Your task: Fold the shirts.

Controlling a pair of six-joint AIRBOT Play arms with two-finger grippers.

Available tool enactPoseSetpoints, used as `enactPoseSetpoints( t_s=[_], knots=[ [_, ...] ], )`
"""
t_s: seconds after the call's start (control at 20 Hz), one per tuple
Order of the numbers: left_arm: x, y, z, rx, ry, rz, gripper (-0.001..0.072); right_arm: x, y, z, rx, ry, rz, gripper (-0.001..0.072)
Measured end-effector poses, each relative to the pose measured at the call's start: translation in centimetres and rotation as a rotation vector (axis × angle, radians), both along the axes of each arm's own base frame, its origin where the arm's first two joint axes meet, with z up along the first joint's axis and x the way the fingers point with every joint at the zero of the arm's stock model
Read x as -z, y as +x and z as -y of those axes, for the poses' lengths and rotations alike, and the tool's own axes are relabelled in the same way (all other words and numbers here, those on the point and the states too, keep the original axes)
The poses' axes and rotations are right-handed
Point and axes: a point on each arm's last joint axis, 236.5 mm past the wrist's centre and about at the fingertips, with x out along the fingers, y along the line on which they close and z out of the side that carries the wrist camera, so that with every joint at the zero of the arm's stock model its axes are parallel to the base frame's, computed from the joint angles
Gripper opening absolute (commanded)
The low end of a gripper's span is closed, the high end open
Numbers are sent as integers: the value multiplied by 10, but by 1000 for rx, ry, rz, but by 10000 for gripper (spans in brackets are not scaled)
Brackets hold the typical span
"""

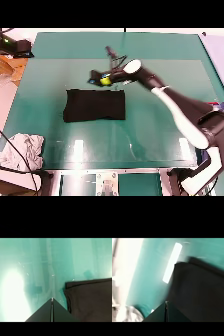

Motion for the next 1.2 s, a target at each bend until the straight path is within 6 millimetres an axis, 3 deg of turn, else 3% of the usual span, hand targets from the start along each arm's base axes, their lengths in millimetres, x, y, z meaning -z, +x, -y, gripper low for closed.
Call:
enactPoseSetpoints(
  t_s=[0.15, 0.2, 0.25, 0.3, 0.4, 0.5, 0.6, 0.75, 0.85, 0.9, 1.05, 1.2],
  knots=[
    [0, 0, 0, -1, -1, 0, 27, 22, 8, 91, 41, -166, -81, 15],
    [1, 0, -1, -3, -1, -1, 27, 33, 8, 118, 72, -208, -120, 98],
    [1, 0, -1, -5, -2, -3, 27, 46, 5, 142, 106, -243, -167, 460],
    [1, 0, -1, -6, -2, -2, 27, 63, -2, 162, 123, -280, -218, 650],
    [1, 0, -1, -11, -6, -5, 27, 92, -22, 186, 143, -321, -319, 650],
    [1, 0, -1, -17, -9, -6, 27, 118, -40, 192, 152, -338, -392, 650],
    [1, 0, -1, -18, -10, -6, 27, 133, -52, 181, 154, -318, -428, 650],
    [1, 0, -1, -20, -11, -7, 27, 144, -65, 141, 130, -244, -450, 641],
    [1, 0, -1, -20, -11, -9, 27, 147, -67, 116, 121, -213, -431, 20],
    [1, 0, -1, -20, -11, -9, 27, 148, -68, 105, 110, -208, -417, 14],
    [1, -1, -1, -19, -12, -12, 27, 111, -53, 78, 89, -131, -334, 14],
    [2, -2, 0, -19, -12, -15, 27, 42, -19, 85, 108, -66, -191, 14]
  ],
)
